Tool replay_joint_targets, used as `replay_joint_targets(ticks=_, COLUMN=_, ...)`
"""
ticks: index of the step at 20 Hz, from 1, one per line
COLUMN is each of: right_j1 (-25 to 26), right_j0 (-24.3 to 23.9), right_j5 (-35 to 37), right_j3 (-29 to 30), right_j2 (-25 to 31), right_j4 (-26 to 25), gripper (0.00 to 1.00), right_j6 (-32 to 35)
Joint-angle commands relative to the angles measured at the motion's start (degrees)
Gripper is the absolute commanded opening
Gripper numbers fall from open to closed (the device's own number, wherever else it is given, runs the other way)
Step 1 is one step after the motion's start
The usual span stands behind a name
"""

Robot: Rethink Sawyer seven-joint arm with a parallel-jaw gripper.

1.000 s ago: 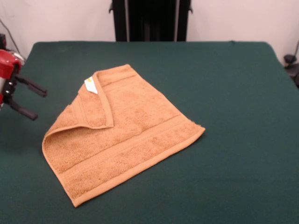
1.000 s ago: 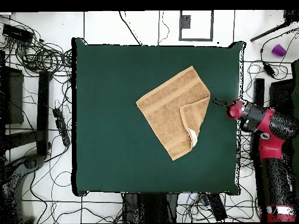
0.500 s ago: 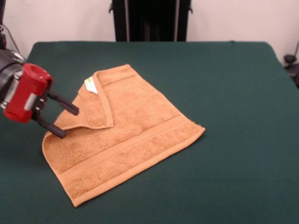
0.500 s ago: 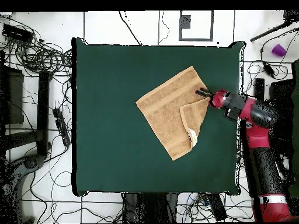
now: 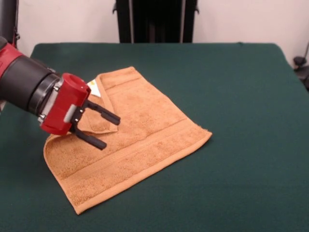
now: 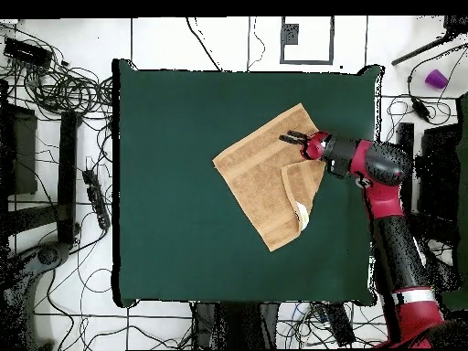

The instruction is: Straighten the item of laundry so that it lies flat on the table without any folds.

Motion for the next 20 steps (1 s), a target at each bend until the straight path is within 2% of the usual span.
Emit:
replay_joint_targets(ticks=1, right_j1=4.91, right_j0=0.38, right_j5=-7.13, right_j3=1.95, right_j2=-2.20, right_j4=0.71, gripper=1.00, right_j6=2.03)
replay_joint_targets(ticks=5, right_j1=6.21, right_j0=-1.71, right_j5=-6.67, right_j3=2.87, right_j2=-2.34, right_j4=0.11, gripper=1.00, right_j6=-0.41)
replay_joint_targets(ticks=9, right_j1=5.98, right_j0=-1.74, right_j5=-3.17, right_j3=0.97, right_j2=-3.01, right_j4=-0.50, gripper=1.00, right_j6=-2.76)
replay_joint_targets(ticks=13, right_j1=5.83, right_j0=-2.81, right_j5=-1.73, right_j3=1.69, right_j2=-3.26, right_j4=-0.82, gripper=1.00, right_j6=-3.22)
replay_joint_targets(ticks=17, right_j1=5.90, right_j0=-4.23, right_j5=-2.56, right_j3=4.30, right_j2=-3.35, right_j4=-1.30, gripper=1.00, right_j6=-2.67)
replay_joint_targets(ticks=20, right_j1=6.85, right_j0=-5.67, right_j5=-6.01, right_j3=6.80, right_j2=-3.34, right_j4=-2.55, gripper=1.00, right_j6=-2.72)
